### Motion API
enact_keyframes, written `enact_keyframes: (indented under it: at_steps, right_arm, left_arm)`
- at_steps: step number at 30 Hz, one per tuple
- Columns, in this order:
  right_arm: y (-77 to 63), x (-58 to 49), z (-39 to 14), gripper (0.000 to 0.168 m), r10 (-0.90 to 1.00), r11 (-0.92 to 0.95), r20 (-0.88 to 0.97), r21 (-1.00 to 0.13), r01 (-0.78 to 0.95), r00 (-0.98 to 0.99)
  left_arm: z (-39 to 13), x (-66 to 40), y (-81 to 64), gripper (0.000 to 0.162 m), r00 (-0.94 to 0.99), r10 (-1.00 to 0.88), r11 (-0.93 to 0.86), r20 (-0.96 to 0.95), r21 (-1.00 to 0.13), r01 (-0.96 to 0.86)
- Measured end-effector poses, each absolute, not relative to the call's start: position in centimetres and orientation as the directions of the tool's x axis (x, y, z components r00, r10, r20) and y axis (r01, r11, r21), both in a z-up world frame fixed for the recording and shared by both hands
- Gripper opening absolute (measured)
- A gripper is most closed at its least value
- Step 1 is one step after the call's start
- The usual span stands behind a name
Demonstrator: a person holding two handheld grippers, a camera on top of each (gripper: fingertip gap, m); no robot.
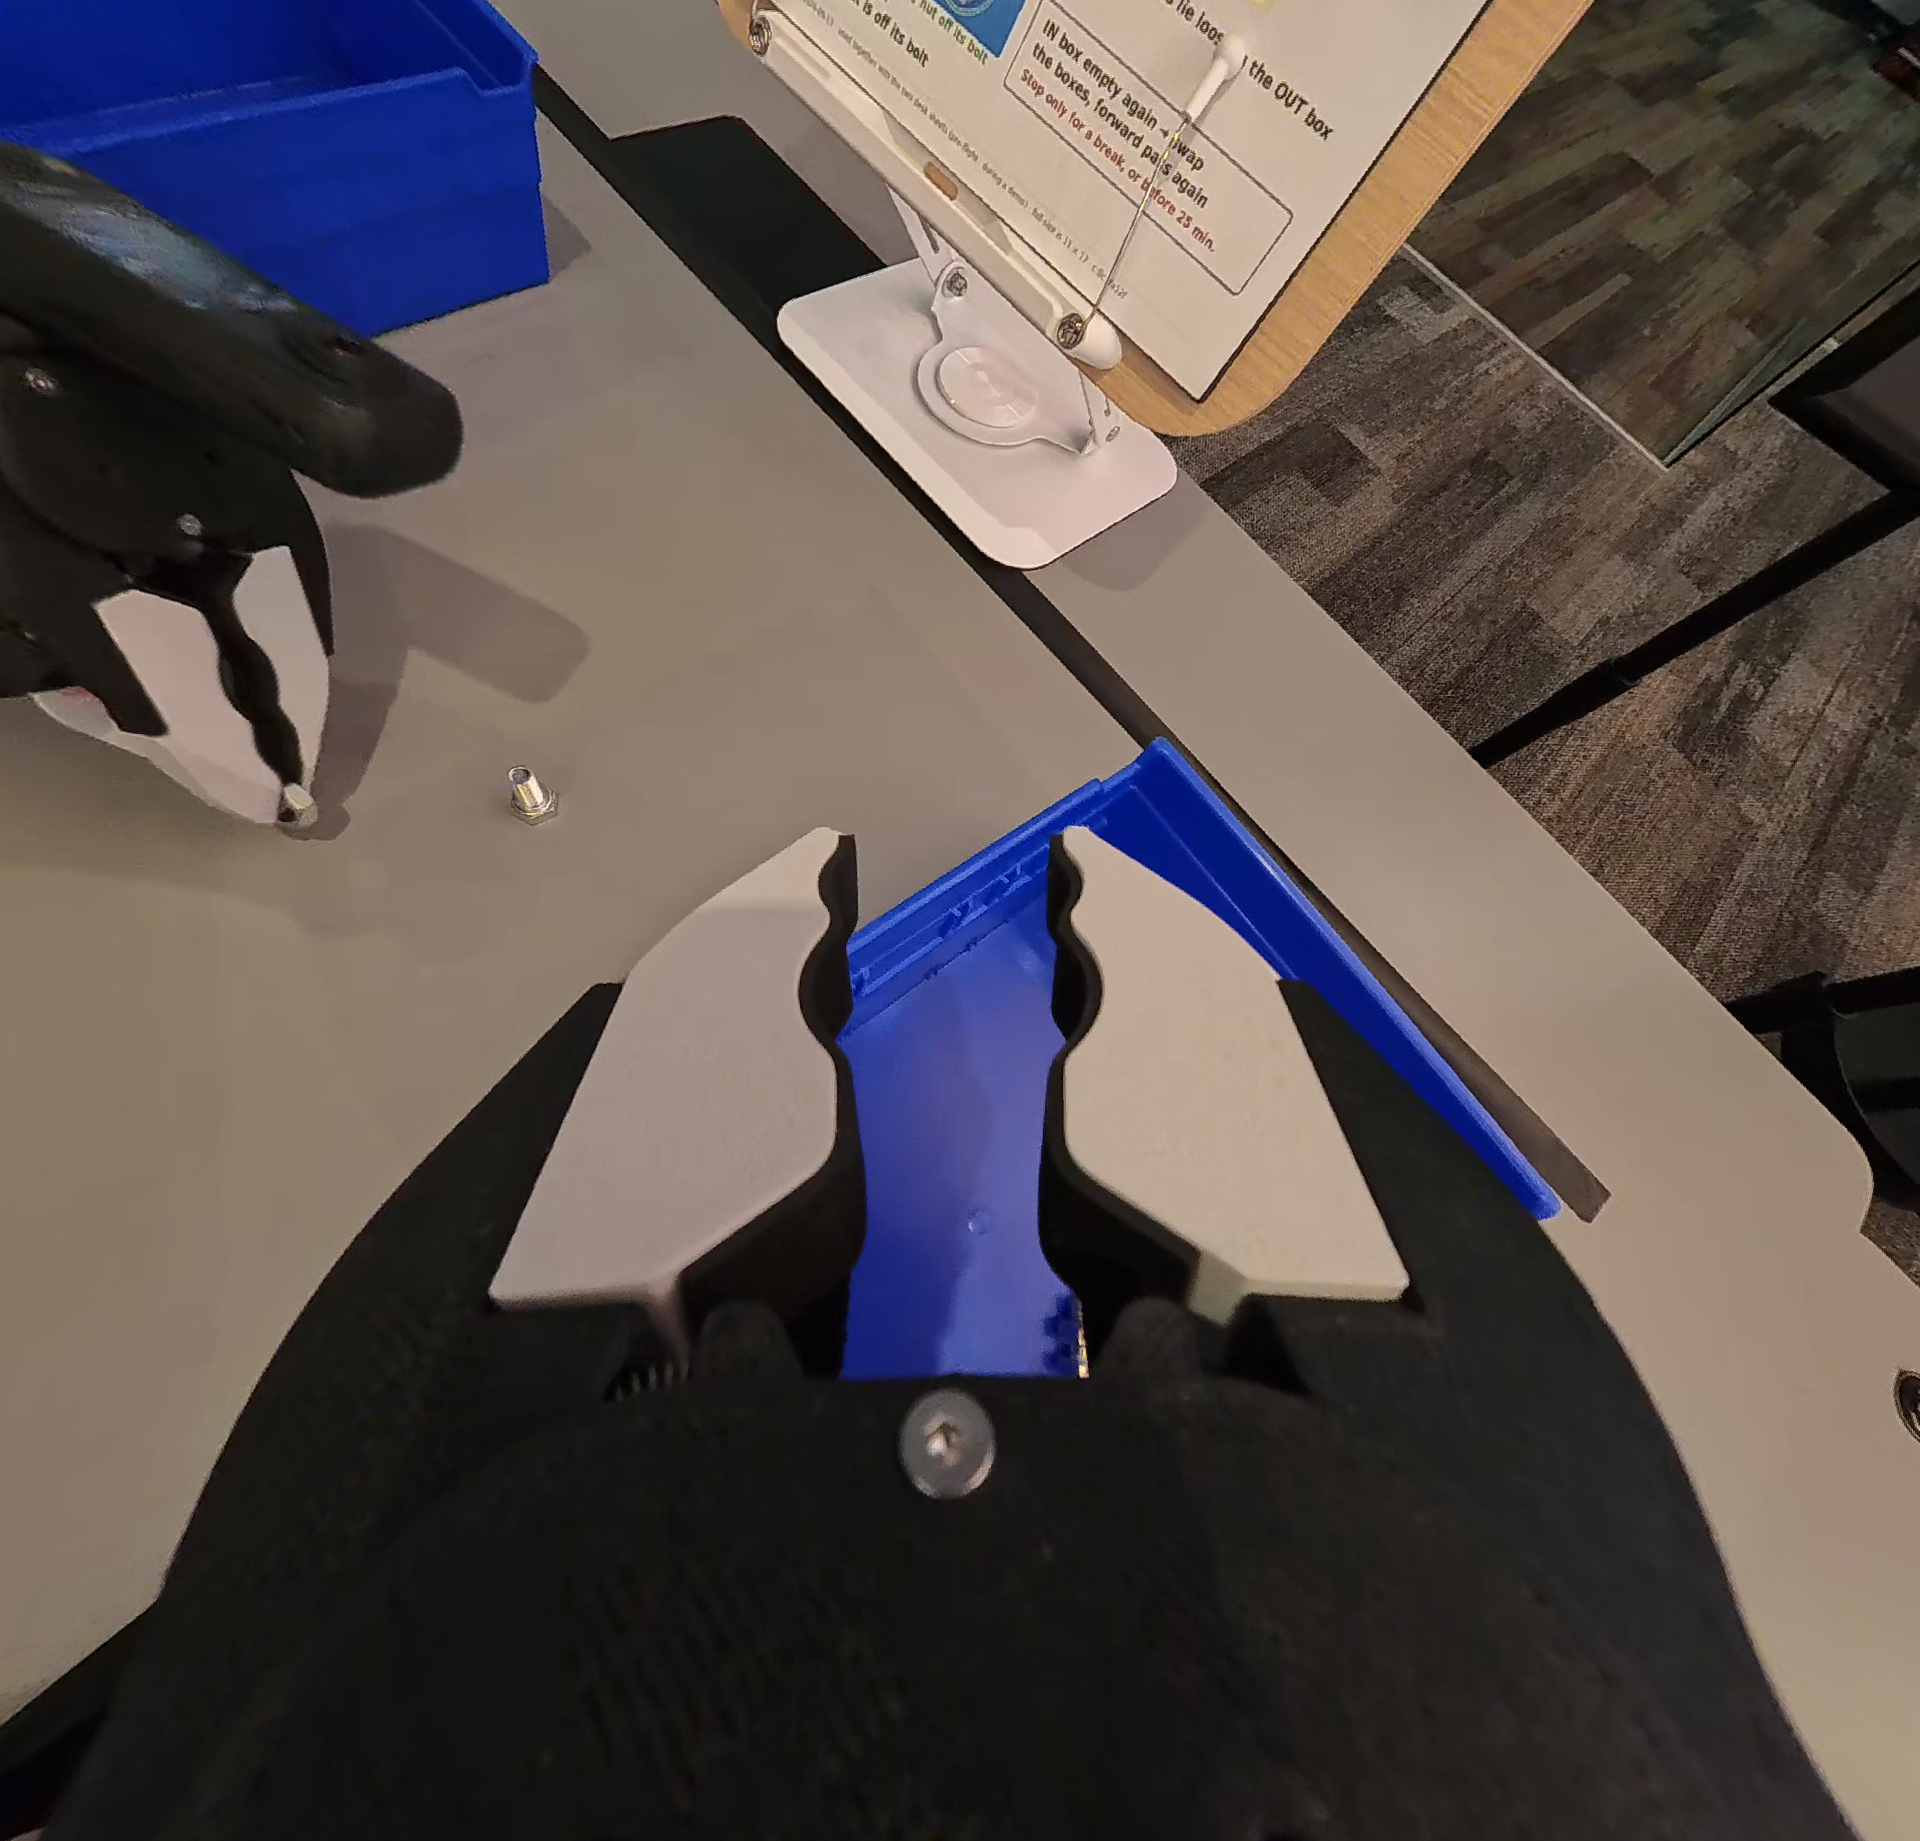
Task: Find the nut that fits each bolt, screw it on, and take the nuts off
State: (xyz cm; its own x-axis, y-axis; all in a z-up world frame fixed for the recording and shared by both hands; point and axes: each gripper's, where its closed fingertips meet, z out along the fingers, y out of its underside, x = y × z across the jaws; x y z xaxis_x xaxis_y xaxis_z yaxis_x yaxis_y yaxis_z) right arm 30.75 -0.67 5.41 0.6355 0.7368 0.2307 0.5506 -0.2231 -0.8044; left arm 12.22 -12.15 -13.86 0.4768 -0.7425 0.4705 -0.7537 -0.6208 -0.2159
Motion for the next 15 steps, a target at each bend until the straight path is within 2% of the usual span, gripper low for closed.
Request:
enact_keyframes:
  at_steps: [15]
  right_arm:
    - [-0.7,30.1,5.1,0.036,0.754,-0.215,0.235,-0.794,0.569,0.613]
  left_arm:
    - [-15.4,11.6,-11.8,0.008,0.511,-0.743,-0.614,0.433,-0.135,-0.778]
